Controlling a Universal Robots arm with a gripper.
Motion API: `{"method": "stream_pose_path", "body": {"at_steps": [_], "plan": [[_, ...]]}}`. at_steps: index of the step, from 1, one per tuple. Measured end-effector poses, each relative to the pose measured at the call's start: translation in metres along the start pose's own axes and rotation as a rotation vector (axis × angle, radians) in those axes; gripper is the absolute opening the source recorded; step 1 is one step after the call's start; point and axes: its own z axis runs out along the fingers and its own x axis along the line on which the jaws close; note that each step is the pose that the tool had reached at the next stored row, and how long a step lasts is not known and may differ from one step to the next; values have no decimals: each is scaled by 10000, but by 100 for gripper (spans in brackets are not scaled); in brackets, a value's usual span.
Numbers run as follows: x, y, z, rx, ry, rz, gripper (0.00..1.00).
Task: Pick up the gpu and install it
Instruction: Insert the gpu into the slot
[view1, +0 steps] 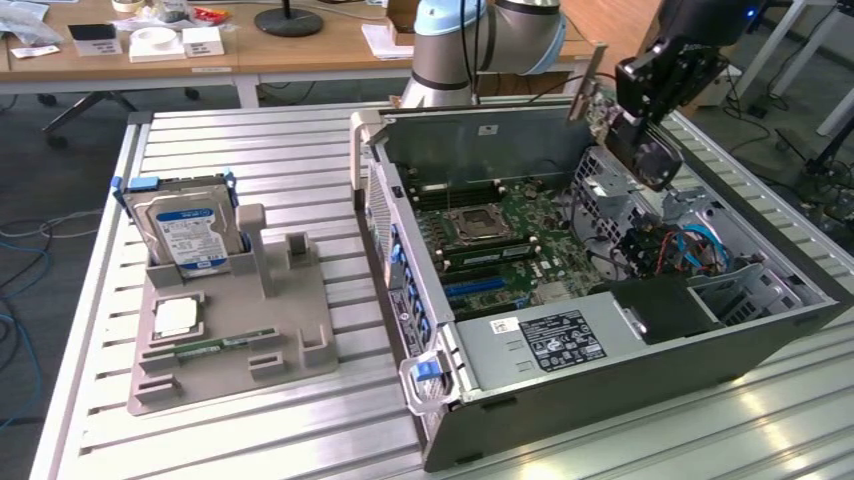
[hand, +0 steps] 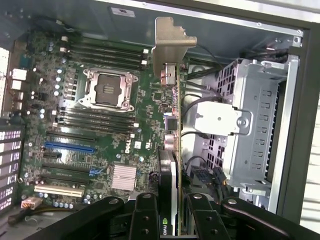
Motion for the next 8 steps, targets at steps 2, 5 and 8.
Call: {"method": "stream_pose_path", "body": {"at_steps": [2,5,8], "plan": [[0,0,0,-8,14,-216,27],[0,0,0,-20,36,-551,27],[0,0,0,-35,60,-921,27]]}}
